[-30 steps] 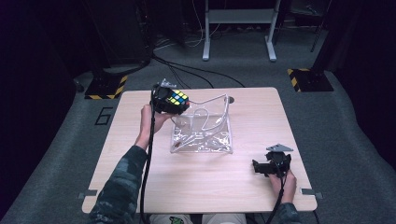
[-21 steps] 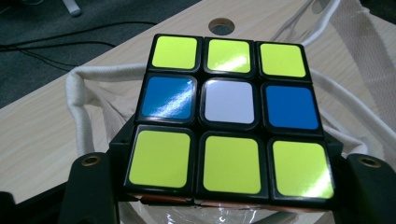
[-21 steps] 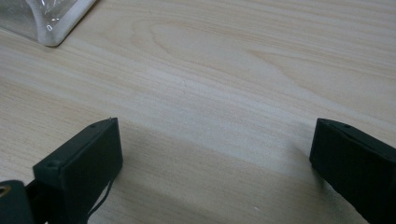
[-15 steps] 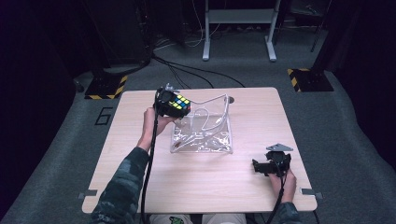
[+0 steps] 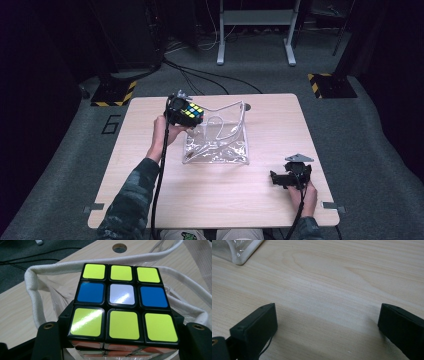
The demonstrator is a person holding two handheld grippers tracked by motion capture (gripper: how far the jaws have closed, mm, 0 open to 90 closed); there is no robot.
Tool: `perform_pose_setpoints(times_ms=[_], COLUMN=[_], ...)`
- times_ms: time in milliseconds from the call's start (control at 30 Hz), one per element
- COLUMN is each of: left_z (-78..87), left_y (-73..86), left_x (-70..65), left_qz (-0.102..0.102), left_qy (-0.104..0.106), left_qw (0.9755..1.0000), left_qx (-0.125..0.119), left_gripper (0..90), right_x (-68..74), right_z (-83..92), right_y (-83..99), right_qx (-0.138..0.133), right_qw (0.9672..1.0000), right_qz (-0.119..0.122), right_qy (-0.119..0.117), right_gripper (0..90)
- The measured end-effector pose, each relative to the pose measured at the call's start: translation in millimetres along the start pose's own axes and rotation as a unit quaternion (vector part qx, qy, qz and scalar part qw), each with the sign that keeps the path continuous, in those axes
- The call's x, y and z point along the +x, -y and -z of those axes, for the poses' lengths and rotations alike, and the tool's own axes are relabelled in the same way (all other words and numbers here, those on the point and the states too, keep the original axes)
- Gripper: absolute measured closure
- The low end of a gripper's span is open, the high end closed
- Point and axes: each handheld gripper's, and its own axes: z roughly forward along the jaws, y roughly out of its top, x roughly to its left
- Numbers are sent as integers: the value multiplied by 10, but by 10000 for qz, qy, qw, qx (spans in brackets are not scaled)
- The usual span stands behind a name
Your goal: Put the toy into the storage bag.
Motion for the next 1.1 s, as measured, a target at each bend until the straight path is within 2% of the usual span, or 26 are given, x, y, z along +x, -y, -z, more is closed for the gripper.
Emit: perform_pose_setpoints(times_ms=[67, 167, 233, 333, 467, 667, 833, 933, 1100], left_z=[2, 20, 34, 66, 151, 313, 429, 495, 602], left_y=[-3, -17, -24, -32, -45, -32, 7, 61, 182], left_x=[-3, -18, -13, -24, -45, -115, -163, -179, -185], left_qz=[40, 108, 145, 180, 155, 29, -54, -55, -107], left_qy=[-2, -92, -24, -21, 11, 41, -40, -20, -137], left_qw=[10000, 9999, 9998, 9998, 9998, 9999, 9998, 9998, 9997], left_qx=[-25, -89, -92, -118, -110, -161, -184, -181, -149], left_gripper=[326, 259, 166, 88, 29, 0, 0, 0, 0], right_x=[1, 0, 0, 1, 1, 0, 0, 0, 0], right_z=[0, 0, 0, 2, 6, 3, 3, 5, 5], right_y=[0, 0, 0, 0, -1, -1, -1, 0, 0], right_qx=[2, 2, 3, 0, 21, 17, 16, 17, 18], right_qw=[10000, 10000, 10000, 10000, 10000, 10000, 10000, 10000, 10000], right_qz=[-6, -3, -2, -7, -10, -7, -9, -3, -4], right_qy=[1, -1, 0, -18, -32, -14, -14, -39, -38], right_gripper=[17, 17, 17, 19, 19, 19, 19, 20, 20])
